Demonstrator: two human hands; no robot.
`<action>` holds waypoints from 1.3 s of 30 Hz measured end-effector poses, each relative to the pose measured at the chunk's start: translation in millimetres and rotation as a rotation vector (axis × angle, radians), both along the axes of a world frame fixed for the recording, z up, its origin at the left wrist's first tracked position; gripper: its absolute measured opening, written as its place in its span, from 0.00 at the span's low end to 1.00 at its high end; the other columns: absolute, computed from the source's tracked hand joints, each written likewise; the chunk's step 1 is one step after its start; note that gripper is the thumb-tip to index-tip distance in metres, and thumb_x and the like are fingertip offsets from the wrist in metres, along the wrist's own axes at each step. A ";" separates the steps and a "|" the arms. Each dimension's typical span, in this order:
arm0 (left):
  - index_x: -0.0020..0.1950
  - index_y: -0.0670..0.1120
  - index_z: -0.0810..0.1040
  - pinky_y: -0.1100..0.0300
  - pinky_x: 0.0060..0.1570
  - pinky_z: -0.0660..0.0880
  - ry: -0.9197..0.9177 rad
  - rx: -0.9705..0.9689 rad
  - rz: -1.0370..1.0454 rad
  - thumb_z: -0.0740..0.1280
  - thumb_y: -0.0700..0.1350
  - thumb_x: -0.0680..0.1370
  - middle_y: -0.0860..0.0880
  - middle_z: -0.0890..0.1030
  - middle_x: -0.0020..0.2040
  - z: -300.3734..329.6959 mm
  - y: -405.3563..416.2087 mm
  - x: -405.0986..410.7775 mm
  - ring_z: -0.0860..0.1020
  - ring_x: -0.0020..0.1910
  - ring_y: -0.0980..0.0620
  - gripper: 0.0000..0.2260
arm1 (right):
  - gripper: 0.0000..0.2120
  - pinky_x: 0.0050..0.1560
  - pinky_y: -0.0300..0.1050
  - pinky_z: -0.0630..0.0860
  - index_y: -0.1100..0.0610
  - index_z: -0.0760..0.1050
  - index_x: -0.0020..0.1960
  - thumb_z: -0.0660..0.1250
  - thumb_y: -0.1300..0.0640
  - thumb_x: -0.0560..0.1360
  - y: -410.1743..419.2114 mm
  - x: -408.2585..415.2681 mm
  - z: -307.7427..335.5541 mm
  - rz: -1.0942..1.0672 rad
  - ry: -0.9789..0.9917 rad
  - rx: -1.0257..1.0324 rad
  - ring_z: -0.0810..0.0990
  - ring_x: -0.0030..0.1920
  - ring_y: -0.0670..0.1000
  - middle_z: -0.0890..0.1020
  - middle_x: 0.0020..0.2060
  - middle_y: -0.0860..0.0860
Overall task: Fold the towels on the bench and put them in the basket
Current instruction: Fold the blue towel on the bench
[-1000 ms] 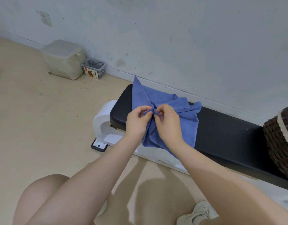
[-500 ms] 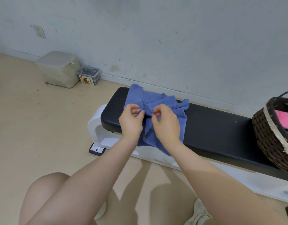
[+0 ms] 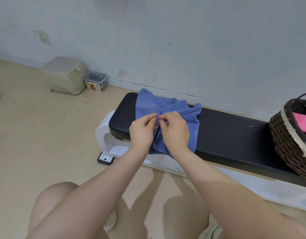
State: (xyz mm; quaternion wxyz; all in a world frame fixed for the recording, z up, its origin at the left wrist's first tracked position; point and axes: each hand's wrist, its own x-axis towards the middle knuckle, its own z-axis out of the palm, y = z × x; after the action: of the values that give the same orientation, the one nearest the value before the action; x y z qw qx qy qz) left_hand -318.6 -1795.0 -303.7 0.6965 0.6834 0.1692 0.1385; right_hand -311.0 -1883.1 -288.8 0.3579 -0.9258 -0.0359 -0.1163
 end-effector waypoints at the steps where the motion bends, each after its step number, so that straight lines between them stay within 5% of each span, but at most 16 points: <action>1: 0.54 0.42 0.82 0.60 0.49 0.78 -0.001 -0.036 -0.004 0.66 0.38 0.77 0.52 0.82 0.40 0.8 0.0 -0.1 0.81 0.42 0.53 0.08 | 0.09 0.41 0.50 0.75 0.52 0.80 0.51 0.61 0.53 0.79 0.1 1.0 0.9 0.003 -0.003 -0.006 0.76 0.44 0.51 0.77 0.49 0.49; 8: 0.53 0.42 0.80 0.62 0.51 0.79 0.017 -0.329 -0.047 0.67 0.38 0.77 0.49 0.83 0.43 8.3 -2.3 -3.0 0.82 0.45 0.54 0.07 | 0.13 0.45 0.40 0.72 0.53 0.80 0.57 0.59 0.58 0.79 -3.3 3.0 -4.6 0.146 -0.012 -0.021 0.75 0.51 0.49 0.79 0.49 0.49; 10: 0.51 0.43 0.80 0.63 0.49 0.78 0.077 -0.264 -0.059 0.68 0.38 0.76 0.50 0.82 0.41 9.8 2.0 -1.1 0.81 0.43 0.54 0.05 | 0.14 0.52 0.41 0.74 0.54 0.81 0.54 0.59 0.64 0.78 -9.9 2.3 -5.9 0.167 0.026 0.166 0.78 0.52 0.48 0.82 0.48 0.50; 14: 0.50 0.42 0.81 0.64 0.46 0.78 0.142 -0.020 -0.136 0.69 0.38 0.75 0.51 0.81 0.39 18.2 9.7 3.7 0.79 0.39 0.57 0.05 | 0.12 0.49 0.39 0.76 0.52 0.72 0.48 0.58 0.68 0.77 -20.1 0.6 -5.3 0.109 0.214 0.669 0.81 0.46 0.48 0.83 0.43 0.51; 19: 0.40 0.46 0.80 0.66 0.37 0.77 0.173 -0.114 -0.127 0.68 0.38 0.75 0.49 0.79 0.35 36.8 10.1 5.8 0.75 0.33 0.55 0.06 | 0.08 0.44 0.35 0.72 0.55 0.69 0.52 0.65 0.59 0.76 -21.1 -2.3 -8.7 0.171 0.260 0.379 0.76 0.43 0.44 0.76 0.45 0.45; 23: 0.42 0.46 0.80 0.67 0.36 0.77 0.172 -0.183 -0.179 0.68 0.39 0.76 0.48 0.79 0.36 56.1 8.2 2.6 0.75 0.32 0.55 0.04 | 0.08 0.43 0.42 0.74 0.52 0.69 0.48 0.66 0.53 0.74 -16.6 -5.0 -3.9 0.161 0.159 0.271 0.76 0.42 0.49 0.78 0.44 0.49; 28: 0.45 0.45 0.79 0.68 0.34 0.77 0.043 -0.578 -0.186 0.66 0.37 0.77 0.49 0.82 0.38 77.2 11.6 4.4 0.79 0.36 0.56 0.04 | 0.07 0.35 0.47 0.71 0.54 0.68 0.46 0.59 0.65 0.73 -24.4 -8.6 2.0 0.083 0.076 0.115 0.73 0.36 0.50 0.73 0.36 0.48; 32: 0.46 0.44 0.77 0.69 0.35 0.78 -0.103 -0.922 -0.154 0.63 0.37 0.78 0.51 0.84 0.34 97.0 11.5 5.6 0.81 0.32 0.59 0.04 | 0.09 0.33 0.46 0.69 0.54 0.67 0.47 0.58 0.68 0.73 -50.8 -16.3 3.3 -0.048 0.106 -0.029 0.72 0.38 0.52 0.72 0.43 0.49; 39: 0.46 0.45 0.75 0.70 0.35 0.77 -0.156 -0.895 -0.018 0.62 0.38 0.79 0.50 0.80 0.42 103.0 15.7 1.7 0.80 0.38 0.58 0.05 | 0.09 0.36 0.46 0.69 0.57 0.69 0.53 0.55 0.66 0.76 -121.4 -27.5 11.7 -0.354 0.313 -0.065 0.74 0.41 0.55 0.74 0.49 0.55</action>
State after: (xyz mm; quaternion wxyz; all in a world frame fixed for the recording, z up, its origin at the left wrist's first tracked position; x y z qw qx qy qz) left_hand -316.9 -1779.3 -200.7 0.9353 0.3039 0.1534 0.0970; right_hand -338.5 -2004.5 -277.1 0.3032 -0.9354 0.1794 -0.0311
